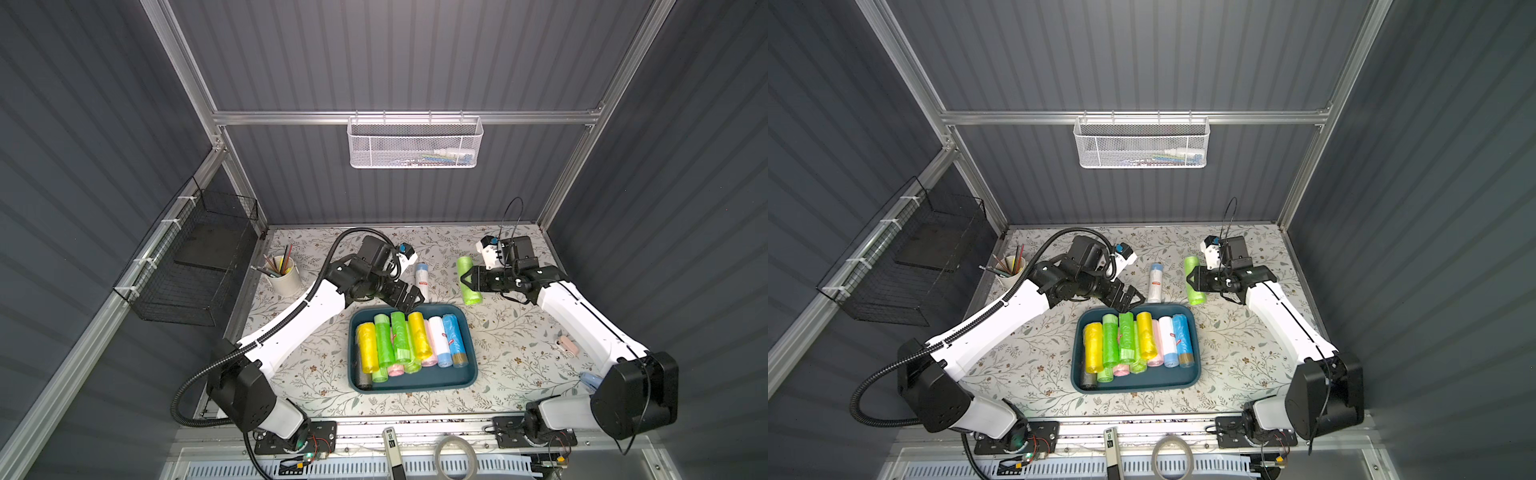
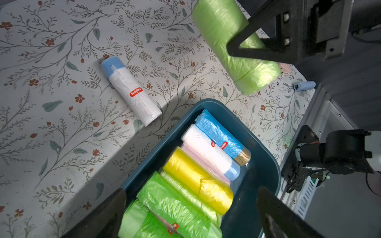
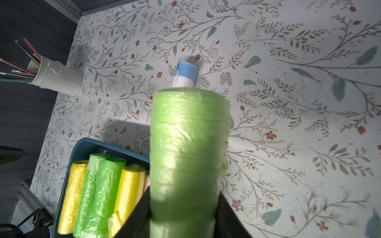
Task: Put the roll of trash bags into the storage box
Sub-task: Place the roll of trash bags in the storage box.
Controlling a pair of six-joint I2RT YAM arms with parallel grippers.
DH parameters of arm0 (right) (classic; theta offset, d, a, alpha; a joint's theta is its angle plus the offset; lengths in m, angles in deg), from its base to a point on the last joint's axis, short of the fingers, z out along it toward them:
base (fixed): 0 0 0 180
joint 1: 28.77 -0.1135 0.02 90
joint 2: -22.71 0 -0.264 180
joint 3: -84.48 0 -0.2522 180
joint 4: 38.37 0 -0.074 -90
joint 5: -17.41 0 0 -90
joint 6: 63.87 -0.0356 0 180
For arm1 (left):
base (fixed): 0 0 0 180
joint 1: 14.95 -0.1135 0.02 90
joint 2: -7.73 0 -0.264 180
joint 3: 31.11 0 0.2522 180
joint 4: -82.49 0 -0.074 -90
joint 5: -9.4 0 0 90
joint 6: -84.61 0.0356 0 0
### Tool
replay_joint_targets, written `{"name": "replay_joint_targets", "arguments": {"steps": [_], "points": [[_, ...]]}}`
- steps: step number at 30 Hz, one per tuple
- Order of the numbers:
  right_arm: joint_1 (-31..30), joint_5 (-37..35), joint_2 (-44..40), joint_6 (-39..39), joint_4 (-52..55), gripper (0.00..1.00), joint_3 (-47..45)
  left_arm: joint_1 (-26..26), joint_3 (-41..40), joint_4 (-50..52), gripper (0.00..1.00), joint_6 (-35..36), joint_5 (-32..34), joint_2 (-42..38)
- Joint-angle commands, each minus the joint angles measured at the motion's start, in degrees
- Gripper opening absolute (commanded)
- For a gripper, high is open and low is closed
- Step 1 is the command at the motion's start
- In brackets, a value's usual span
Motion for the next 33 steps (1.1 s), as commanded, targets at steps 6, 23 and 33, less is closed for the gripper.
{"name": "replay_joint_targets", "arguments": {"steps": [6, 23, 33], "points": [[-3.28, 4.07, -5.82, -2.67, -1.97, 0.4, -6.2, 0.11, -11.09, 2.3, 1.0, 1.29, -1.82, -8.31], [-11.47, 6.43, -6.43, -10.06, -10.05, 0.41, -17.64, 0.1, -20.79, -2.71, 1.0, 4.38, 3.19, -20.74], [-14.68, 4.69, -3.96, -11.51, -9.67, 0.41, -18.05, 0.11, -20.43, -1.91, 1.0, 6.33, -6.4, -19.9]]}}
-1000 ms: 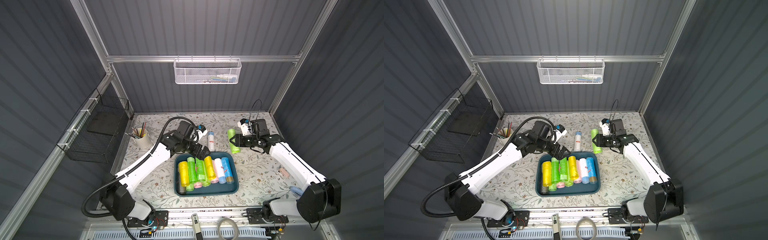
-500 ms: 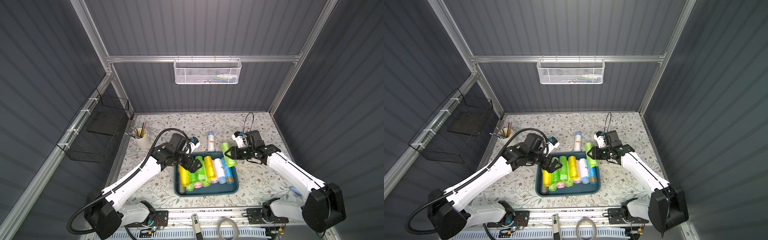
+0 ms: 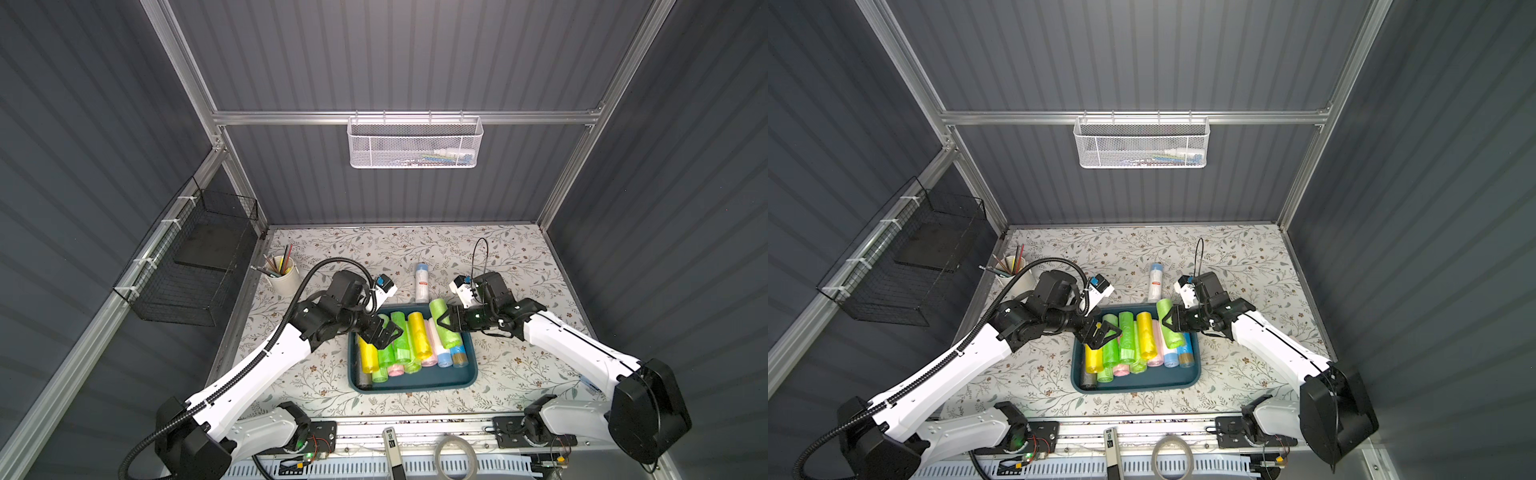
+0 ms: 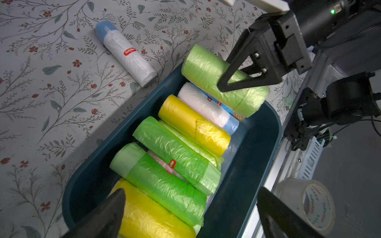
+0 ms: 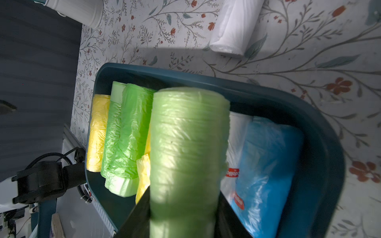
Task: Put the roll of trash bags into the storage box
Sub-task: Place the roll of trash bags in the storage box.
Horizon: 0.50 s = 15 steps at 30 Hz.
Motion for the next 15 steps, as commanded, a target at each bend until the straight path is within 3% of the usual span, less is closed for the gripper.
{"name": "replay_joint_targets", "arguments": {"steps": [1, 5, 15], "points": [[-0.94, -0.75, 1.21, -1.15, -2.04, 0.41, -0.61, 0.11, -0.52, -0.25, 0.99, 1.95, -6.64, -0.02], [-1.47, -0.95, 2.31, -2.33, -4.89, 0.41, -2.35, 0.11, -0.96, -1.22, 1.0, 2.31, -11.2, -0.08], [-1.9, -0.52, 5.34, -0.98, -2.55, 0.42, -0.13, 0.11, -1.46, -2.08, 1.0, 2.26, -11.51, -1.37]]}}
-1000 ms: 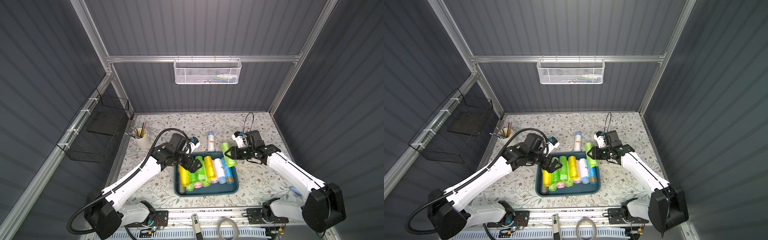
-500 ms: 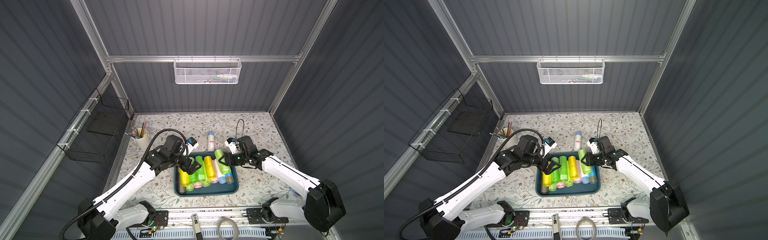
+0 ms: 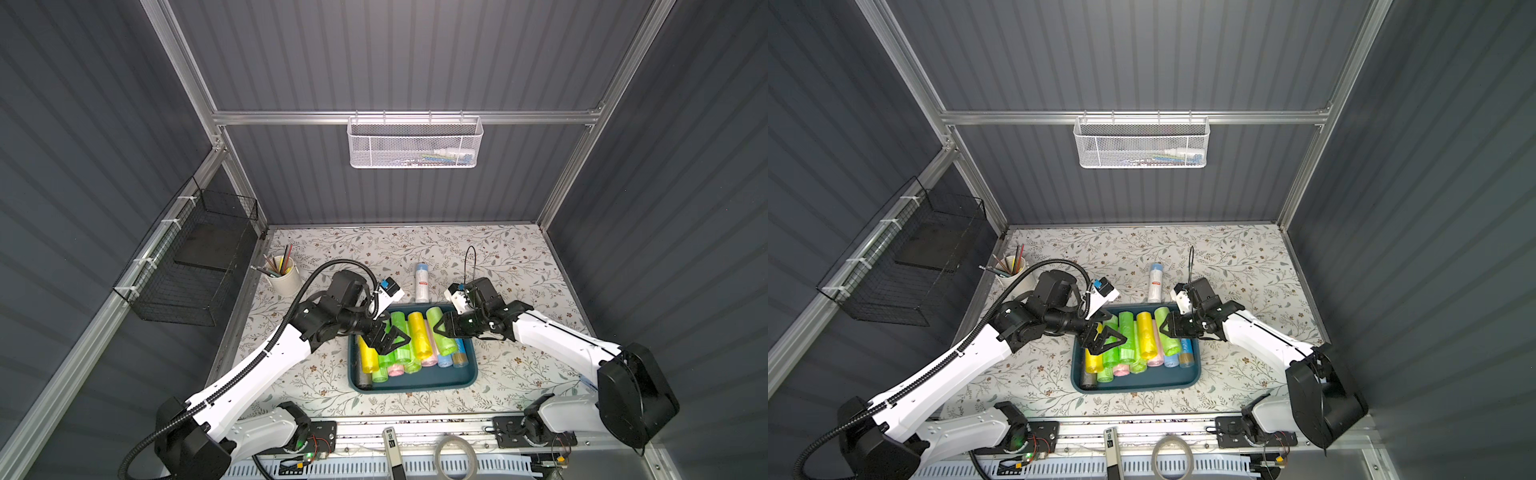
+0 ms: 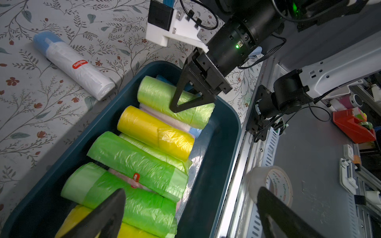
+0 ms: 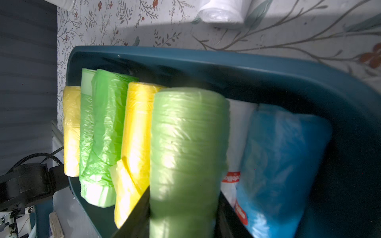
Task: Put the roll of trash bags into the storage box
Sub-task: Place the roll of trash bags in the storage box.
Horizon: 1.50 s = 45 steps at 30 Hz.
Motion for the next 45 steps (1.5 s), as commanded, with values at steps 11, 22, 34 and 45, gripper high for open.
{"name": "replay_joint_targets", "arguments": {"steps": [11, 22, 34, 45], "points": [[-0.88, 0.87, 2.37, 0.4, -0.63, 0.42, 2.0, 0.08, -0.58, 0.37, 1.0, 1.79, -1.93, 0.64], [-1.82, -1.87, 4.22, 0.64, -0.57, 0.43, 2.09, 0.11, -0.57, -0.22, 1.0, 1.55, -4.09, 1.14], [-3.05, -2.74, 6.46, 0.73, -1.18, 0.42, 2.76, 0.11, -0.86, -0.49, 1.0, 0.54, -5.5, 0.77], [-3.1, -3.64, 5.28, 1.28, -0.19, 0.44, 2.58, 0.11, -0.65, -0.07, 1.0, 0.45, -4.12, 0.55]]}}
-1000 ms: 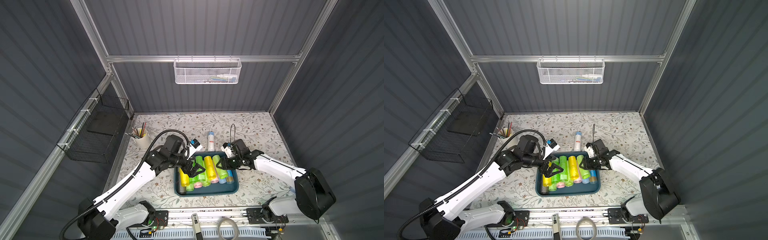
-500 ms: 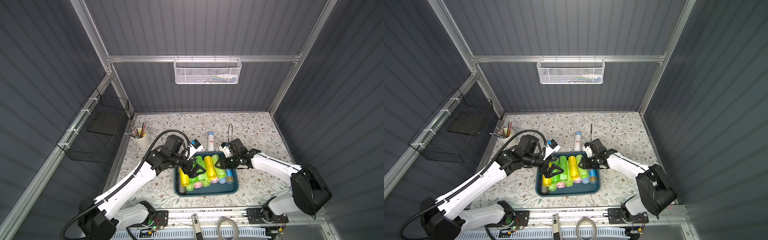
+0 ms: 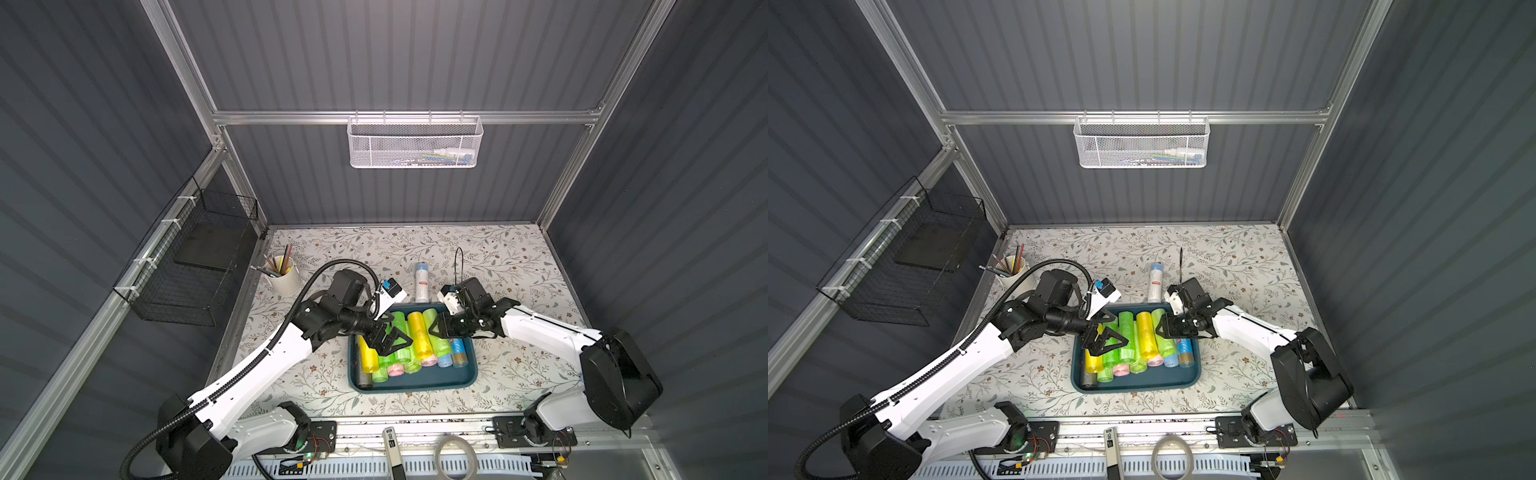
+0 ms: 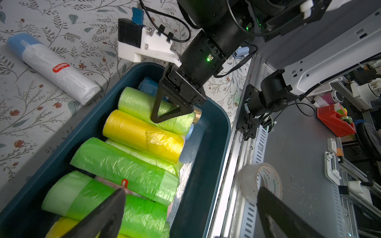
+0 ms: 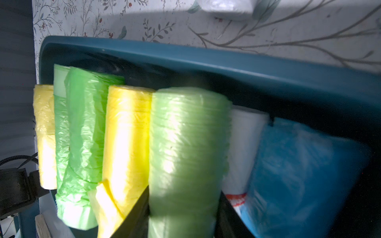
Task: Put the roll of trash bags into the storage box
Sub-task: Place the roll of trash bags in the storage box.
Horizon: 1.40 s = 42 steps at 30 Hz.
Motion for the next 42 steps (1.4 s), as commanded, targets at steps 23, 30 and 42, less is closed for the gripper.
{"name": "replay_joint_targets", "arguments": {"steps": [23, 30, 42], "points": [[-0.61, -2.53, -4.73, 1.27, 2.89, 0.54, 1.22, 0.11, -0.74, 0.52, 1.0, -0.4, -0.02, -0.76], [-0.66, -5.16, -6.29, 1.6, 3.72, 0.56, 2.01, 0.11, -0.91, 0.24, 1.0, -0.49, 0.31, -1.35], [-0.66, -7.63, -5.86, 2.67, 5.32, 0.77, 6.74, 0.12, -0.88, 0.21, 1.0, -0.54, 1.0, -1.45]]}}
